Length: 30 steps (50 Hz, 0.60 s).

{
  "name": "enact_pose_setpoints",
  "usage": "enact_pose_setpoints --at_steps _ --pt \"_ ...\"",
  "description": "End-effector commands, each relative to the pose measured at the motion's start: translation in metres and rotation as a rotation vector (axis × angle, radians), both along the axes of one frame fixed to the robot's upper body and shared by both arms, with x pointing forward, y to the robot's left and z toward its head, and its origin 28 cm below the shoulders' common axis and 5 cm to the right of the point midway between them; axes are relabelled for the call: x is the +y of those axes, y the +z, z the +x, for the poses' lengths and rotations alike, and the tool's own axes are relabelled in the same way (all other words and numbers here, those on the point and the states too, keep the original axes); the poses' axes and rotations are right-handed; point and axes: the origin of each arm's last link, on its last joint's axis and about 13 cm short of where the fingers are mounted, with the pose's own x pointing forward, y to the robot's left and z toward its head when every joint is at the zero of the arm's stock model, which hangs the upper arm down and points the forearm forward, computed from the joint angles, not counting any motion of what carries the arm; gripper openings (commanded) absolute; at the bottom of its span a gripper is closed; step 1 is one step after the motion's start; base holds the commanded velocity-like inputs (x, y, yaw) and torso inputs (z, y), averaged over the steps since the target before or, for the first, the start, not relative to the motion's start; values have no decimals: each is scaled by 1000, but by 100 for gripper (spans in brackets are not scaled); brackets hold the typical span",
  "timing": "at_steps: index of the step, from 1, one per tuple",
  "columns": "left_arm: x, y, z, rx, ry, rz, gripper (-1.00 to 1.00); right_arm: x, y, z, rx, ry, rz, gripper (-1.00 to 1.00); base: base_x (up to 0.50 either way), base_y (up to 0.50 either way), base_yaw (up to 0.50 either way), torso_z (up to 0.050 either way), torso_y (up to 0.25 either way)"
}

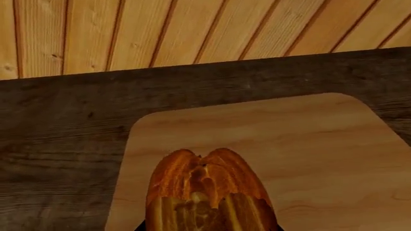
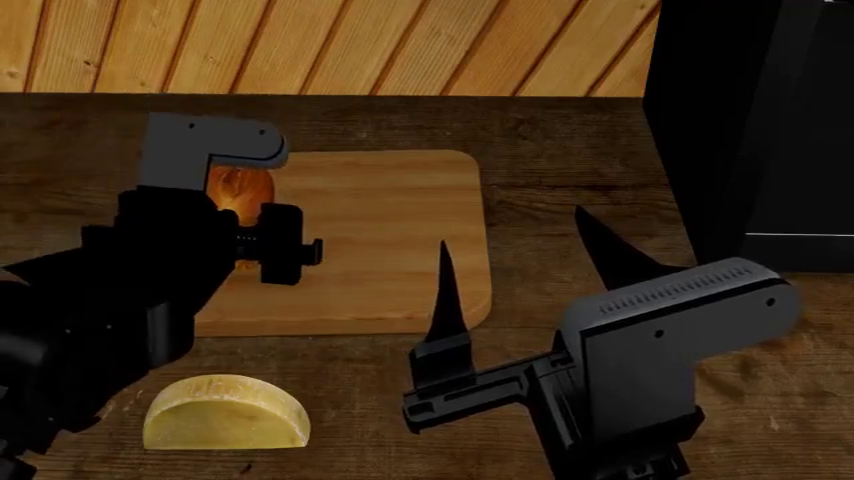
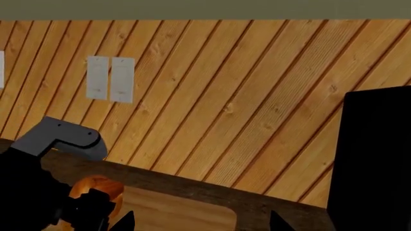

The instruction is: Place the bread and cheese on the cutting board.

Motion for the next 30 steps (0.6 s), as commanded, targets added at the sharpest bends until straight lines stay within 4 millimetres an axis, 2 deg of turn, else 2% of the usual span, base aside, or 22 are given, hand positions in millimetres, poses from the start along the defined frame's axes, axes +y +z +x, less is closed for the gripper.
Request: enact_pose_setpoints --at_steps 1,28,29,30 --pt "-3 -7 2 8 10 -22 -100 0 -3 4 9 -14 7 100 0 0 0 0 0" --pt "-1 -12 3 34 39 -25 -100 1 -5 5 13 -10 5 100 0 0 0 0 1" --pt "-1 -11 4 29 54 -26 100 1 -5 5 13 -10 6 100 0 0 0 0 0" --pt "-1 -10 4 32 54 -37 100 1 -5 5 13 -11 5 100 0 0 0 0 0"
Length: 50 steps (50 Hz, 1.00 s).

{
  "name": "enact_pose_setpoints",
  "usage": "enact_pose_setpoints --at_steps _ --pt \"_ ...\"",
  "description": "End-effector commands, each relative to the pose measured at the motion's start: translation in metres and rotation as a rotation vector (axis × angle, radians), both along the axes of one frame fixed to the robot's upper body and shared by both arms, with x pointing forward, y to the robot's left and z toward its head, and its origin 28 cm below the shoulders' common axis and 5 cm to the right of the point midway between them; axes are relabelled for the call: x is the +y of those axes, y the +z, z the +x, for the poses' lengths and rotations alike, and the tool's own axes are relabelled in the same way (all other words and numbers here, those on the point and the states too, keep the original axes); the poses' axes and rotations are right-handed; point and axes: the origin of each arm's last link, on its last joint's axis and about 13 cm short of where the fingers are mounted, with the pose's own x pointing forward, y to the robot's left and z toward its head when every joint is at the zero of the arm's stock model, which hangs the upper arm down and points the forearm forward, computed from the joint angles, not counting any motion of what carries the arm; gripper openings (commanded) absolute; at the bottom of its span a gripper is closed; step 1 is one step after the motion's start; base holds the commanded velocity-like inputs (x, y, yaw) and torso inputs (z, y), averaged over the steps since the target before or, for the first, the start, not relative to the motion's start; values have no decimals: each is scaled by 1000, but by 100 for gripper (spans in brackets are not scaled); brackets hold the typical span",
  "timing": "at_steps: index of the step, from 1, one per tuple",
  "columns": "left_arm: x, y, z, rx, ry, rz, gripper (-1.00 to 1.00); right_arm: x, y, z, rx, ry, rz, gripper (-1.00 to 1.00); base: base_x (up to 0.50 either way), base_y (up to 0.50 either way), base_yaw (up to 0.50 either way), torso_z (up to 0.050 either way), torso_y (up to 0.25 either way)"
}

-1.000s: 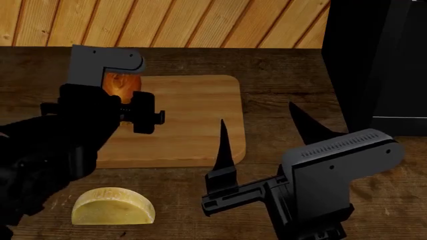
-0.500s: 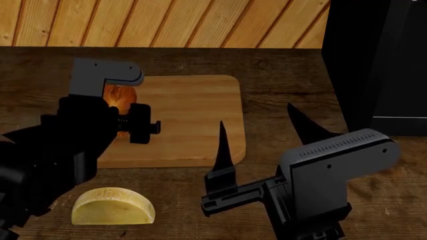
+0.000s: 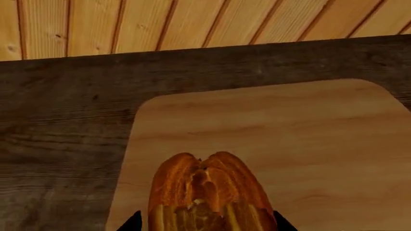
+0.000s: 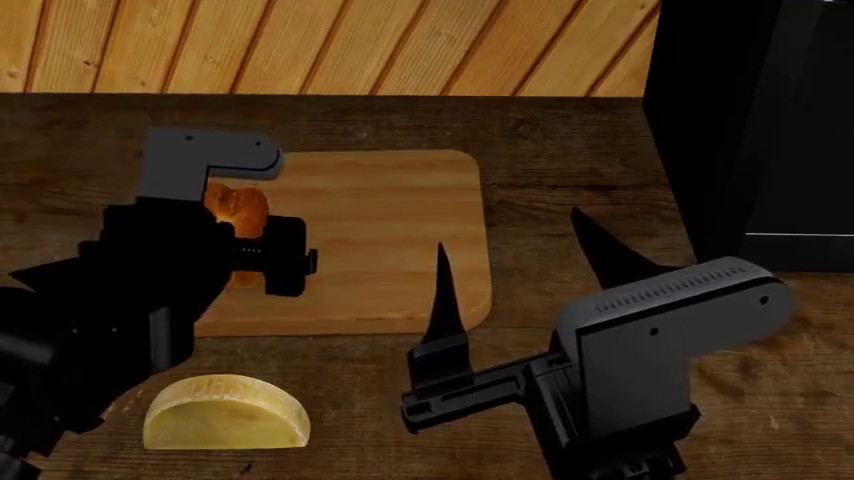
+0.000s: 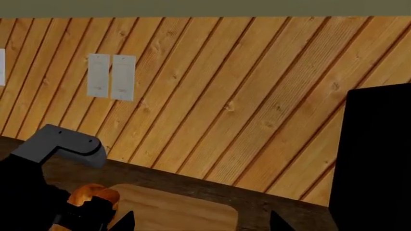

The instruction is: Place the bread and cheese on the cutting board.

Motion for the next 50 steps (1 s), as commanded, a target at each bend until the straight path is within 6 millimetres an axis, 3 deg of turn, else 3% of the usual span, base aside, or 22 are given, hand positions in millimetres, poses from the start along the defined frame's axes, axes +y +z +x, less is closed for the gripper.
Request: enact_pose_setpoints --at_steps 1,13,36,44,50 --pt "-3 0 2 -12 27 -29 100 0 -3 4 6 -14 8 100 0 0 0 0 0" --pt "-4 2 2 -19 19 -28 100 0 -3 4 6 -12 8 100 0 0 0 0 0" --pt "6 44 -11 -160 94 -114 100 5 2 4 22 29 -17 100 0 0 0 0 0" --pt "26 65 -37 -268 147 -220 100 4 25 4 25 127 -63 100 0 0 0 0 0" --pt "41 76 -72 -340 117 -318 100 4 48 8 55 216 -134 100 0 0 0 0 0"
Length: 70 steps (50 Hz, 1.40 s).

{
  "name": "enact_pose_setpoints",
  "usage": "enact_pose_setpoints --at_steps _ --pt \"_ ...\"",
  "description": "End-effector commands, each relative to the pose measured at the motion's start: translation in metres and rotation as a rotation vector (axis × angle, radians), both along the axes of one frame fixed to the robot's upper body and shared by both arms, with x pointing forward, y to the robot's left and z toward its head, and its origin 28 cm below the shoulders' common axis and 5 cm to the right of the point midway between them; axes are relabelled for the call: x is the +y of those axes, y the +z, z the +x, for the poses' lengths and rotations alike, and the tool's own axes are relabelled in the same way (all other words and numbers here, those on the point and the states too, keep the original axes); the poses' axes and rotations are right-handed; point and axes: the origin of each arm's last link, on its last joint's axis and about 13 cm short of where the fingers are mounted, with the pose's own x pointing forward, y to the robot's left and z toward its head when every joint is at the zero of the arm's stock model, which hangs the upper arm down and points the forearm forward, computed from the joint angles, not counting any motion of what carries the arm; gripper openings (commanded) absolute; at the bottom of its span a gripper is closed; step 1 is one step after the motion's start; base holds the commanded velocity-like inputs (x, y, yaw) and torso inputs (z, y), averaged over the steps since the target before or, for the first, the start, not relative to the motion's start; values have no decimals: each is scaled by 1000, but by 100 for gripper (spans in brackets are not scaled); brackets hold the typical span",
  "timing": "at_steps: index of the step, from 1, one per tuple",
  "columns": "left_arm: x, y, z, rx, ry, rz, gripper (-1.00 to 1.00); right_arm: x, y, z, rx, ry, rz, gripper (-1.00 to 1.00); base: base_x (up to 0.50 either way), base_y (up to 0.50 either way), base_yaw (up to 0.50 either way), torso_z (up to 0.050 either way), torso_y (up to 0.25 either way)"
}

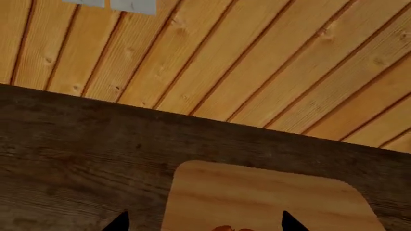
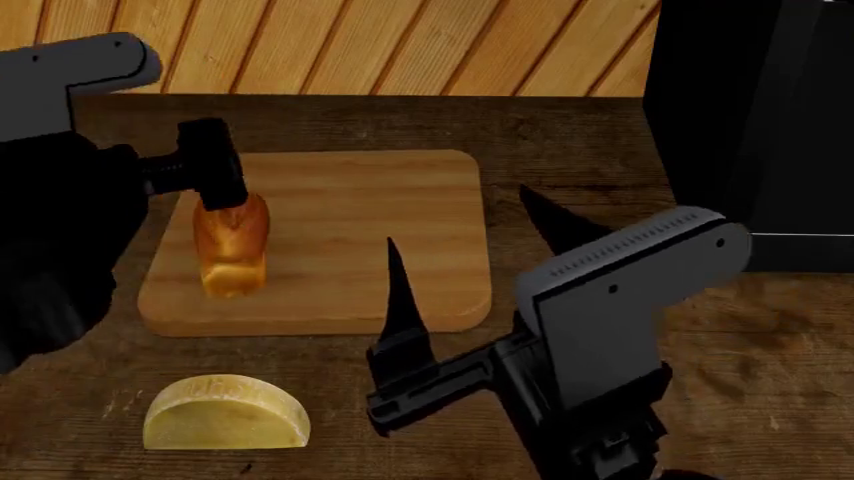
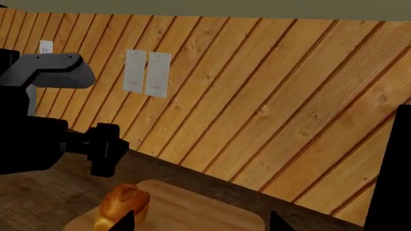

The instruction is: Place the bread and cheese on the cutting board.

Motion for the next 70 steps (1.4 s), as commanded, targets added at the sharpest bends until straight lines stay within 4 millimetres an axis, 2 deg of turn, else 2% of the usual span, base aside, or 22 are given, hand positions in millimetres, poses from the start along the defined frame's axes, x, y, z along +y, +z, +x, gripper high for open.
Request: enact_pose_setpoints --at_steps 1,9,13,21,31,38,41,50,56,70 --pt "24 18 -47 -146 -5 -146 100 0 30 8 45 102 -73 100 0 0 0 0 0" --pt "56 14 -70 -247 56 -226 100 -10 59 16 136 251 -81 100 0 0 0 0 0" --pt "70 -2 -85 -289 34 -263 100 -12 77 21 229 373 -106 100 0 0 0 0 0" --pt "76 -7 -111 -387 -55 -293 100 -5 108 33 332 540 -169 100 0 0 0 0 0" --pt "85 -16 -137 -472 -157 -285 100 -3 127 44 441 676 -281 100 0 0 0 0 0" --pt "97 -19 -146 -526 -158 -298 100 0 124 58 551 695 -335 100 0 0 0 0 0" --pt "97 -22 -151 -534 -174 -291 100 -2 126 61 569 677 -329 100 0 0 0 0 0" --pt "96 -24 -152 -536 -180 -283 100 1 125 81 592 641 -350 100 0 0 0 0 0" --pt "99 -26 -158 -566 -169 -304 100 6 115 101 618 617 -352 100 0 0 0 0 0" --pt "105 -29 -164 -578 -153 -299 100 22 90 116 689 680 -389 100 0 0 0 0 0"
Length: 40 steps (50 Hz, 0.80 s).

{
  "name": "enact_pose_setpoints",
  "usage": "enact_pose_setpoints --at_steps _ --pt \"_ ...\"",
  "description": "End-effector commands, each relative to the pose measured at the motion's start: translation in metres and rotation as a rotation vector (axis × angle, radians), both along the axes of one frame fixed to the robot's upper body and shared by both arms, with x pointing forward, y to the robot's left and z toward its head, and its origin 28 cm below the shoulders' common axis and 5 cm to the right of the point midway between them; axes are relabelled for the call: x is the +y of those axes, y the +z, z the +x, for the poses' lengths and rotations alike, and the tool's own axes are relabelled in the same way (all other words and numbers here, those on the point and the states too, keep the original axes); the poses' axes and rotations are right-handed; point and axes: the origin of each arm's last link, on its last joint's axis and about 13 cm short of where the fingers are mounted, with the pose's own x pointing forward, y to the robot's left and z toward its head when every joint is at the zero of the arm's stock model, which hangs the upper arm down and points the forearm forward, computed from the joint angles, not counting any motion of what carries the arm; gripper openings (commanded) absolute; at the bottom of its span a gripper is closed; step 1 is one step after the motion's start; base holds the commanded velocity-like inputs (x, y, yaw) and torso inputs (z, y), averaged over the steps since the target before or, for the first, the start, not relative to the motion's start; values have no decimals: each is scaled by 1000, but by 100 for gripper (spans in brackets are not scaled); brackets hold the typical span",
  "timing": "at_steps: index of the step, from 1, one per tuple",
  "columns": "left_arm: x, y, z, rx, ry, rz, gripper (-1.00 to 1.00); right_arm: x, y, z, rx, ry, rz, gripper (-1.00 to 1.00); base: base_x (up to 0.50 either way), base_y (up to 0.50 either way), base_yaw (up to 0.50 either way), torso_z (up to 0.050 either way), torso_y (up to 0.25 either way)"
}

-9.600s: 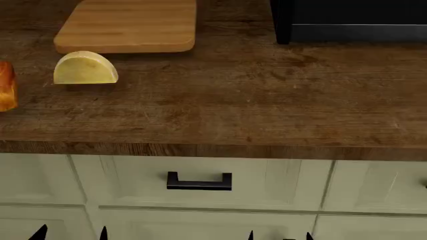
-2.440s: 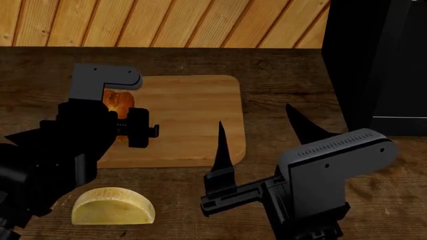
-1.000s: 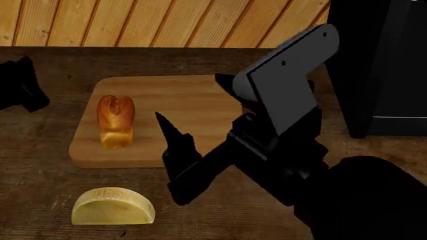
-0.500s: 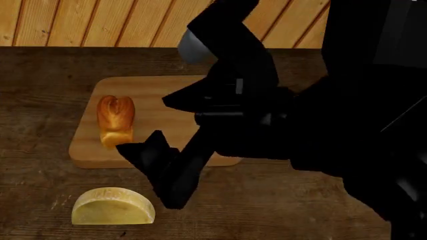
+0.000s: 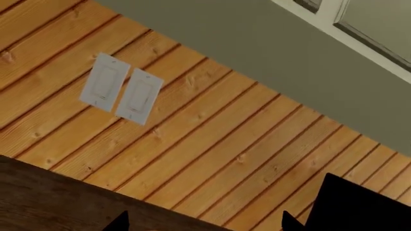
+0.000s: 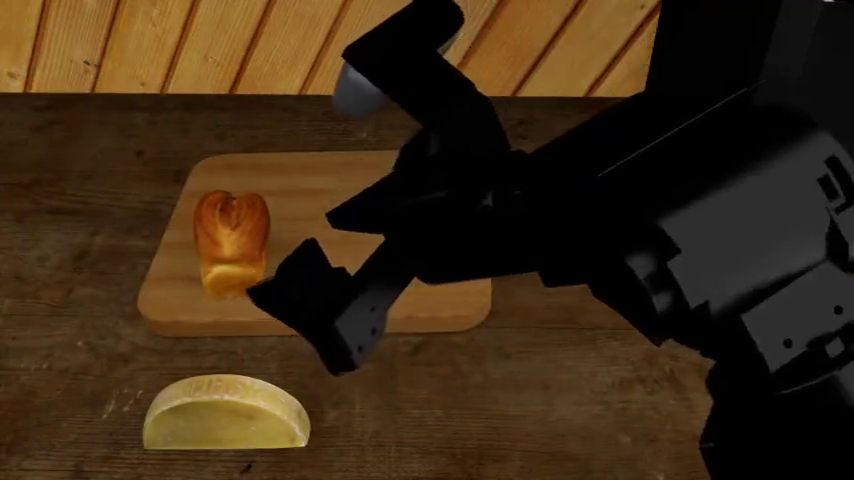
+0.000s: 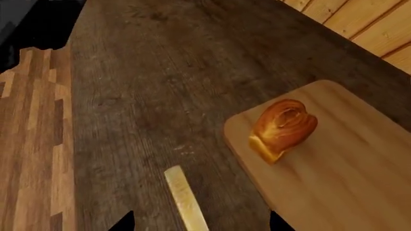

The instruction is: Place the bread and cheese on the cutting board.

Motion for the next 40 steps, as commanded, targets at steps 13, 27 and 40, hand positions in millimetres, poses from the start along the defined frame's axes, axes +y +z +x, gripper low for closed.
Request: enact_pose_setpoints --at_steps 13,27,40 --pt "2 -4 -6 -27 11 -8 100 24 -28 32 54 51 -44 100 0 0 0 0 0" --pt "5 -8 -7 -21 17 -21 100 41 -50 41 96 108 -75 100 0 0 0 0 0" --pt "6 -9 -8 -20 15 -29 100 49 -73 45 147 137 -89 100 0 0 0 0 0"
